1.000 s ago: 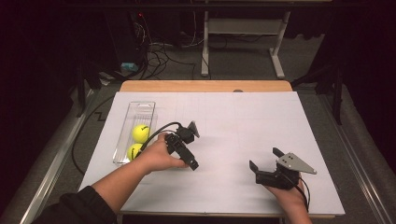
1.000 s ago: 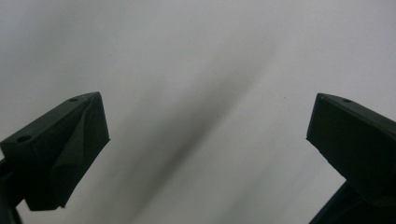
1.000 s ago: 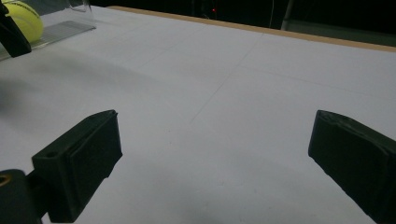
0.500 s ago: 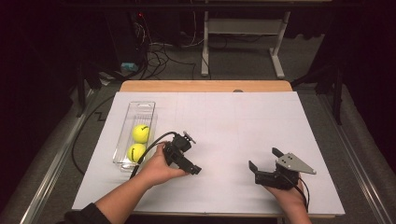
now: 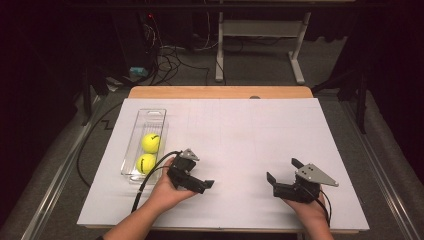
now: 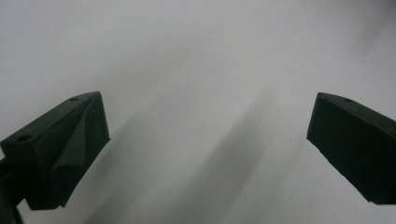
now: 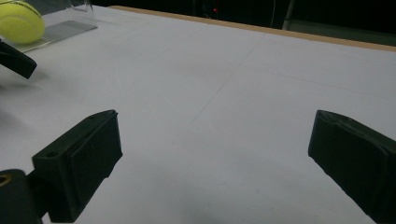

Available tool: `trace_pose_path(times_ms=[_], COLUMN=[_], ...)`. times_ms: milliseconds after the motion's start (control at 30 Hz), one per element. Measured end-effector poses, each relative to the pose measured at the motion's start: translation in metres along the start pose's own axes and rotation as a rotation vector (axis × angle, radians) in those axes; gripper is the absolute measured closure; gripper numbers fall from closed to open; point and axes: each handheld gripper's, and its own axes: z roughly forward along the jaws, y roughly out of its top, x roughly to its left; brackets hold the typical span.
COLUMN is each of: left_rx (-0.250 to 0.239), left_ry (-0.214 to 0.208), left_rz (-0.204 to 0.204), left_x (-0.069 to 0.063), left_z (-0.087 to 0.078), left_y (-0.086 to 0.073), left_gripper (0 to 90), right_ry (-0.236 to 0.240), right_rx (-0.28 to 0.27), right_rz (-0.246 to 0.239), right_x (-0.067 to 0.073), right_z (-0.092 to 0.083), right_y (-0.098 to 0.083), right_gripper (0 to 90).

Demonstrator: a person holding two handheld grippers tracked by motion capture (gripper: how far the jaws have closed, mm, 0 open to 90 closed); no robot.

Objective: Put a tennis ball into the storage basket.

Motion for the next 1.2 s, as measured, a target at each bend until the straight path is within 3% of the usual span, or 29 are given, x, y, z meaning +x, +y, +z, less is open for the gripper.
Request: trace_pose_path(times_ms=[400,633,833,1067,1200], left_rx=[-0.156,-0.261,-0.356,-0.387,-0.377], left_ry=[-0.048,-0.074,-0.071,-0.073,-0.024], left_rz=[0.038,0.068,0.096,0.068,0.087], left_x=[0.002,-0.004,-0.005,0.004,0.008], left_z=[-0.007,-0.028,-0.049,-0.068,-0.076], left_y=[-0.014,-0.013,-0.016,-0.022,-0.028], left_gripper=[0.2,0.3,0.3,0.3,0.3], right_ry=[0.001,-0.001,0.001,0.008,0.000], right_rx=[0.009,0.004,-0.009,-0.039,-0.060], right_rz=[-0.001,0.004,0.006,0.010,0.017], right_x=[0.002,0.004,0.005,0.006,0.001], right_z=[0.002,0.000,-0.004,-0.010,-0.016], right_y=[-0.001,0.001,0.004,0.009,0.011], right_gripper=[2.7,2.7,2.7,2.7,2.7])
